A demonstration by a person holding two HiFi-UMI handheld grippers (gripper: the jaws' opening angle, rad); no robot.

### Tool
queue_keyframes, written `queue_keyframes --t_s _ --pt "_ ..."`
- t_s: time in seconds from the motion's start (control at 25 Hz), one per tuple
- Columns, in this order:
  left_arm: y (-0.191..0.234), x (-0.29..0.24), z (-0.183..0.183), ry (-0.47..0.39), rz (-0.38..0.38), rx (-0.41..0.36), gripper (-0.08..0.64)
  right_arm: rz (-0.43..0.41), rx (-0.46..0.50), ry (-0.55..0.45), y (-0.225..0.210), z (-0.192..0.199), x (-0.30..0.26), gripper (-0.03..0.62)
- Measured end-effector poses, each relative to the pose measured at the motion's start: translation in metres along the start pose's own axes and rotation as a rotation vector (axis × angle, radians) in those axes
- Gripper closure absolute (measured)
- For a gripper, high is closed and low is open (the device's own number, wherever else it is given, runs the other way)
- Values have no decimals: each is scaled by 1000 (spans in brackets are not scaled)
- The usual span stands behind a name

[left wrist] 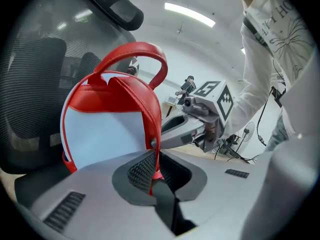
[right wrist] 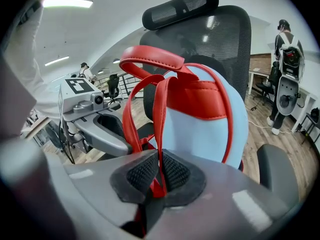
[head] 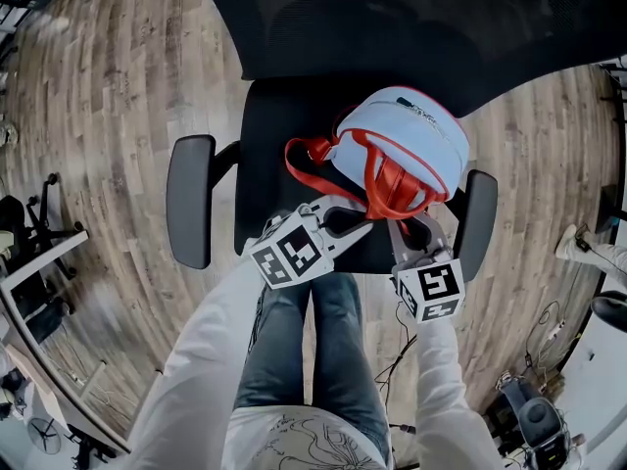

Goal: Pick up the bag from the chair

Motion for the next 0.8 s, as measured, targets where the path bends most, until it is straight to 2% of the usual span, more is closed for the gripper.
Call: queue_keyframes --t_s 0.2,0.36,0.52,0.68,0.8 --pt "0 -4 -17 -39 0 18 525 9 -9 4 -2 1 -5 566" --pt "-1 -8 -17 -38 -12 25 525 7 -14 2 -2 1 -7 566" --pt "0 -5 -9 -36 -35 81 534 -3 -19 11 -1 3 -2 568" --pt "1 11 -16 -41 -35 168 543 -35 -39 5 0 -1 7 569" --pt "-1 23 -28 -45 -57 173 543 -61 -47 0 6 -8 15 571"
Point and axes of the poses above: the fingertips, and each gripper's own axes: x backward along the fingers, y to its left, z out of its underside, the point moved 1 cm from there along x, backward along the fingers, and after that the axes turned 9 degrees about -z, right-handed, at the moved point
